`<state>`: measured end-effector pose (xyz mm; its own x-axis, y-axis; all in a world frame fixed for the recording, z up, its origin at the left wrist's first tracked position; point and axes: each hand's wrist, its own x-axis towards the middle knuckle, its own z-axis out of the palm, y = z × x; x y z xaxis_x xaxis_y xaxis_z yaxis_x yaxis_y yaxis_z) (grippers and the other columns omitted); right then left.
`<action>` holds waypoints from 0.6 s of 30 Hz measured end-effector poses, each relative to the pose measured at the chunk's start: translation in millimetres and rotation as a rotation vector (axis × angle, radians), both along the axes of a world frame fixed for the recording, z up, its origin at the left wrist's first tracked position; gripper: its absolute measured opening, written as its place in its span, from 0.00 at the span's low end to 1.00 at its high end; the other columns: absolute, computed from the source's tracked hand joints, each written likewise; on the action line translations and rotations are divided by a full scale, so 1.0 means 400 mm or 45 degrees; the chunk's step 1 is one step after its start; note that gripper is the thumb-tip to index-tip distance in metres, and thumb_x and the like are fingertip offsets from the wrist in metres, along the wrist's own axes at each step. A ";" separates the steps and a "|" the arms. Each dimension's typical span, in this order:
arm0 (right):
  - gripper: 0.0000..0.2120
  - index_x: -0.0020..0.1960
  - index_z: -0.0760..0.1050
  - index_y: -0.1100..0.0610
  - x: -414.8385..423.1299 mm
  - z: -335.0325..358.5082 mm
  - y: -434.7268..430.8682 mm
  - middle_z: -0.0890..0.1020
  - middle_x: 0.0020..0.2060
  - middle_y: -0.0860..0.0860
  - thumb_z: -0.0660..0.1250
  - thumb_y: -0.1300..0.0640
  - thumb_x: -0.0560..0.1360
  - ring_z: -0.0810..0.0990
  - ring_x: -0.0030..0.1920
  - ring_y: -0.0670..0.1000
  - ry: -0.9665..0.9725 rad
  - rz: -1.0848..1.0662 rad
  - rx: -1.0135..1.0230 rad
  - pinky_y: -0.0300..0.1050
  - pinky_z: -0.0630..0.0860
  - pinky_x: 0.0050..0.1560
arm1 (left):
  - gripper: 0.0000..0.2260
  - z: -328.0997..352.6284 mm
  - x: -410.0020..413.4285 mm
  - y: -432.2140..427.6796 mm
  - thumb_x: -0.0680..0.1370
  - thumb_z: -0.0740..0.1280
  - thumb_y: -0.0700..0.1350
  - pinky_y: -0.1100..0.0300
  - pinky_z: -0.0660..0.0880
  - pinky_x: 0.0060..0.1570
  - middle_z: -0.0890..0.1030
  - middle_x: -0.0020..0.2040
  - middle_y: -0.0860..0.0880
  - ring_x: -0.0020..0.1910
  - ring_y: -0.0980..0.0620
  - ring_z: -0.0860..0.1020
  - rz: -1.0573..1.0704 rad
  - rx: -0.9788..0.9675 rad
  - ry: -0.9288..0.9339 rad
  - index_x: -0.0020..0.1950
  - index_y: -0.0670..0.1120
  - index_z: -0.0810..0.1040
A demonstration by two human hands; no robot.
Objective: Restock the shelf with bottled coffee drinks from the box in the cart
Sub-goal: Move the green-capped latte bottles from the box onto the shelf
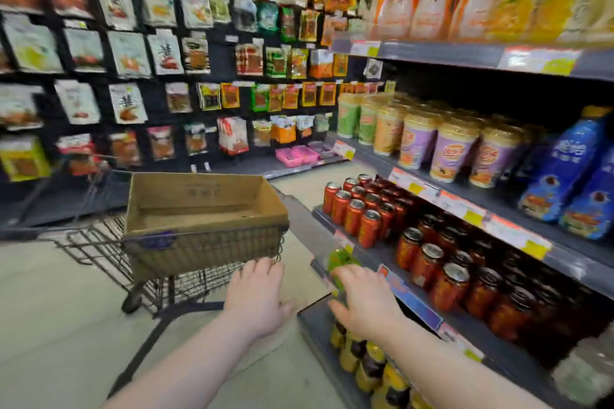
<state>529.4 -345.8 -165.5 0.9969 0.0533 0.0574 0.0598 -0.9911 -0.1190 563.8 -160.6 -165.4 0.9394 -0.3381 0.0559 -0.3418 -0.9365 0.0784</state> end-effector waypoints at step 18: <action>0.24 0.70 0.61 0.47 0.548 -0.092 0.243 0.68 0.68 0.49 0.60 0.47 0.76 0.64 0.69 0.53 0.243 0.342 0.081 0.49 0.60 0.69 | 0.30 -0.107 0.365 0.255 0.75 0.60 0.64 0.51 0.62 0.69 0.66 0.70 0.51 0.70 0.48 0.64 0.454 -0.012 0.199 0.73 0.51 0.60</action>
<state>748.5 -248.5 -202.5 0.9409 0.3177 -0.1177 0.2884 -0.9333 -0.2141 709.8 -58.7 -208.4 0.9954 0.0112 -0.0955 0.0220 -0.9934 0.1129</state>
